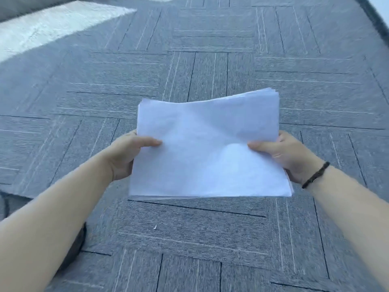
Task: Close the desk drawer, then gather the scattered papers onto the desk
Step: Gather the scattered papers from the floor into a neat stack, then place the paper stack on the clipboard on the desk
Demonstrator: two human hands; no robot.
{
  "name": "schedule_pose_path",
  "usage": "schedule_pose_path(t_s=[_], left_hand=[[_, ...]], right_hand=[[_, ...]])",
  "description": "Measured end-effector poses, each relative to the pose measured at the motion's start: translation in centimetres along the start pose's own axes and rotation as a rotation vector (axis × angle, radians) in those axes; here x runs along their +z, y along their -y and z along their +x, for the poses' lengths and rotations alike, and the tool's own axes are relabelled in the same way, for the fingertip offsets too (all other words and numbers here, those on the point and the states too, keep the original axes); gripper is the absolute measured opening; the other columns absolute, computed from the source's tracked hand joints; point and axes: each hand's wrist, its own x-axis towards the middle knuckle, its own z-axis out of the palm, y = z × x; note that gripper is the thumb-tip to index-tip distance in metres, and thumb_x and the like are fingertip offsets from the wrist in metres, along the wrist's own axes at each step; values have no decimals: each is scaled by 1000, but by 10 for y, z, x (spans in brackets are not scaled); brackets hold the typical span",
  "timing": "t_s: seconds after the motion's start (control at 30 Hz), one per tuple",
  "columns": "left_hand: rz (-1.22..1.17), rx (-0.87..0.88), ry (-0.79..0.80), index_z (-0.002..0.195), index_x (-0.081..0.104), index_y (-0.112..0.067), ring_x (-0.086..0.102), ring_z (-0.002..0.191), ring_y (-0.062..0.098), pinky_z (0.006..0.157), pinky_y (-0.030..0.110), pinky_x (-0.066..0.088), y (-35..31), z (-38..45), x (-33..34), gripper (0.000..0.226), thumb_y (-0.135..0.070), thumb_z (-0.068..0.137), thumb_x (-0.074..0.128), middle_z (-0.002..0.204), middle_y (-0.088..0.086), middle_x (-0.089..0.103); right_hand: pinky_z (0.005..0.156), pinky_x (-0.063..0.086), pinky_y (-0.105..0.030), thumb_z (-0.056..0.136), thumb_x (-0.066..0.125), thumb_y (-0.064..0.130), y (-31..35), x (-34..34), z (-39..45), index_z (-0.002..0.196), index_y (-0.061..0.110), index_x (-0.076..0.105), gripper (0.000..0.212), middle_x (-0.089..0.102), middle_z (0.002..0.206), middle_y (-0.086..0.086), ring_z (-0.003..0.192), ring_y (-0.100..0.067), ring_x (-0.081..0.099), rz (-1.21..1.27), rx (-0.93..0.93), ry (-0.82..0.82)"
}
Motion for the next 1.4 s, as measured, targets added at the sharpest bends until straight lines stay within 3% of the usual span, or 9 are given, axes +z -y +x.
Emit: schedule_pose_path(t_s=[0.23,0.5,0.6,0.7,0.9,1.0,1.13,1.23,1.4], left_hand=[[-165,14,-238,101,73,-9,75,66,23,56,35,61,-144,-235,-25,19,-18,86,65,93,9,78],[-341,91,-397,91,81,-9,76,80,31,64,39,62,-302,-542,-92,25,-23,73,74,105,19,76],[-398,141,-490,105,77,-5,72,95,38,81,51,60,-334,-644,-125,57,-36,59,91,114,23,72],[-498,217,-636,101,78,-5,74,89,37,78,49,61,-346,-735,-154,32,-30,81,76,111,24,73],[-724,429,-938,87,81,-10,76,79,28,65,41,62,-313,-875,-191,22,-17,82,61,98,14,78],[-882,497,-1080,103,76,-9,75,88,31,67,43,62,-276,-924,-203,25,-18,85,61,105,13,77],[-1066,511,-1204,118,68,-6,74,94,34,66,44,62,-231,-965,-216,28,-15,95,57,112,16,75],[-1167,500,-1281,114,71,-10,75,91,32,64,43,62,-201,-983,-229,24,-18,96,57,108,13,77],[-1293,531,-1477,121,69,-11,71,106,31,81,45,59,-160,-982,-260,31,-25,95,60,117,9,74]], right_hand=[[71,63,-37,75,69,0,202,115,-127,86,9,82,19,79,96,-11,77,-25,76,47,79,129],[82,61,-45,89,64,7,437,307,-284,117,1,70,29,73,116,-19,95,-35,72,-85,227,427],[77,62,-40,88,64,10,501,389,-331,118,2,70,31,74,114,-17,93,-32,74,-147,230,531],[94,54,-53,90,64,16,543,467,-372,117,3,71,31,73,117,-19,106,-40,69,-266,233,654],[73,63,-39,94,54,14,568,603,-448,110,6,76,28,75,113,-17,95,-33,74,-302,238,890],[76,62,-38,92,52,15,550,664,-476,123,3,67,37,71,121,-18,103,-31,72,-252,301,990],[65,62,-31,99,46,13,510,741,-508,123,2,64,31,75,114,-14,92,-23,76,-209,442,999],[75,63,-35,96,53,15,474,794,-522,124,4,64,33,75,114,-12,94,-23,76,-171,541,951],[89,57,-42,86,63,16,401,873,-540,133,10,61,47,72,122,-13,96,-26,74,-197,659,978]])
